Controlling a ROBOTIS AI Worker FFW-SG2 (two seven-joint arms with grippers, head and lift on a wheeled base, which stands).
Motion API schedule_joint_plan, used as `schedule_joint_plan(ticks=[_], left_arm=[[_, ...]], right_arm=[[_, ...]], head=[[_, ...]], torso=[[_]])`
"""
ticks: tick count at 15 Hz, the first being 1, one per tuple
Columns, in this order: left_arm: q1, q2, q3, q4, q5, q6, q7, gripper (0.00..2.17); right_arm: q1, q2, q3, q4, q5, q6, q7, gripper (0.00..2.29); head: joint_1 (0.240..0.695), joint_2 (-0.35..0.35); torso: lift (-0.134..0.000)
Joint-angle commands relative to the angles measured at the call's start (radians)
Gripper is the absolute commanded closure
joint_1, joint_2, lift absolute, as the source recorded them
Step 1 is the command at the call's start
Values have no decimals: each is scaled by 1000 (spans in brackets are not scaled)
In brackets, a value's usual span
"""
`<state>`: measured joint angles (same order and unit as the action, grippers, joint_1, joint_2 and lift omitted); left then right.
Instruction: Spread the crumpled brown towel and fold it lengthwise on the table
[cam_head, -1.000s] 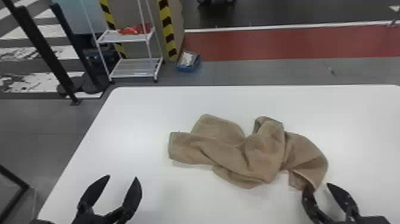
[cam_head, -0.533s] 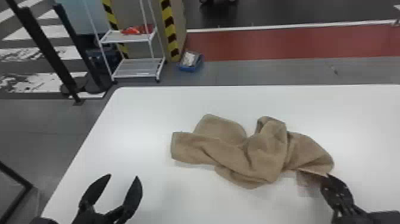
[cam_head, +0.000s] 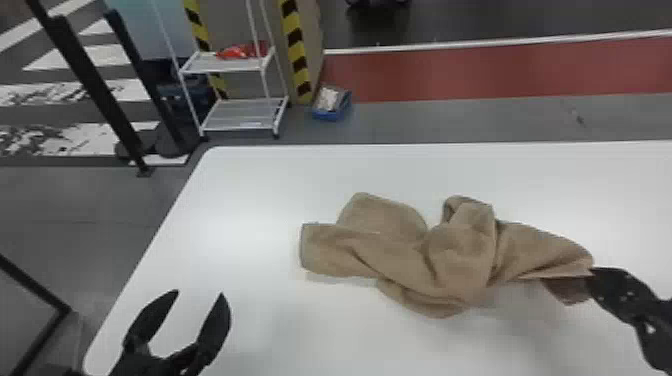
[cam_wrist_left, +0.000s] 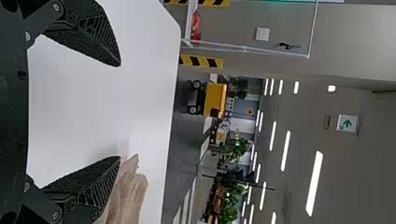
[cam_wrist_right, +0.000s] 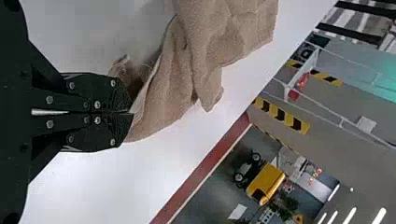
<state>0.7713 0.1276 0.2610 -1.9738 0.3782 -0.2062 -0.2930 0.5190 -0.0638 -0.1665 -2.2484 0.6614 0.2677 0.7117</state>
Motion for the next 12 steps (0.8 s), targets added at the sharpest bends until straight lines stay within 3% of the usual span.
schedule_joint_plan(ticks=[1,3,6,9,12], left_arm=[[-3,1,-3,-2,1,0,-5,198],[-4,3,-11,-3,1,3,-8,198],[-3,3,-11,-3,1,3,-11,198],[-3,3,-8,-2,1,0,-14,198],[-3,3,-3,4,1,0,-14,198]], right_arm=[[-39,-42,-116,-74,10,17,115,1352],[-102,-105,-189,-77,46,35,219,1352],[-154,-154,-203,-68,125,45,336,1352],[-139,-174,-74,10,326,-26,419,1352],[-117,-203,-21,67,464,-47,480,1278]], head=[[695,140],[695,66],[695,-14],[695,-39],[695,-10]], torso=[[-123],[-123],[-123],[-123],[-123]])
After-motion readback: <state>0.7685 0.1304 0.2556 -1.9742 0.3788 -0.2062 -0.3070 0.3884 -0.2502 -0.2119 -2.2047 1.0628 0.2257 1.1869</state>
